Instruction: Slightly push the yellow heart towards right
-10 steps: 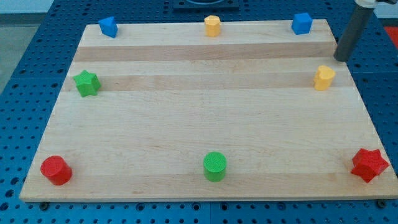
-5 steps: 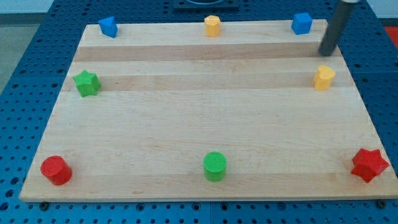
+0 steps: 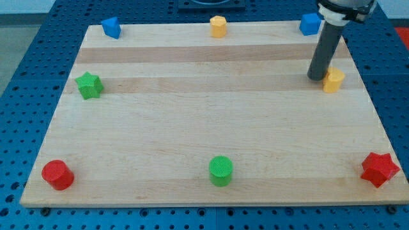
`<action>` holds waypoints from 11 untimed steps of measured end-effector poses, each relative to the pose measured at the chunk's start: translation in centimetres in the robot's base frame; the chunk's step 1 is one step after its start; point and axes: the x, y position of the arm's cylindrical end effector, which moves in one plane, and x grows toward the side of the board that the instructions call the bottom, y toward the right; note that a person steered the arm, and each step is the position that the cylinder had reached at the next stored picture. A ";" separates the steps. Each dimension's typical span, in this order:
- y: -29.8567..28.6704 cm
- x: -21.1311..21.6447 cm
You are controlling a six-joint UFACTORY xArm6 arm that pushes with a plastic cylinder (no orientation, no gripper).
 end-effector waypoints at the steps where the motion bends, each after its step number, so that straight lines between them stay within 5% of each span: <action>1: 0.0 0.0; 9: 1.0 1.0; 11: 0.2 -4.1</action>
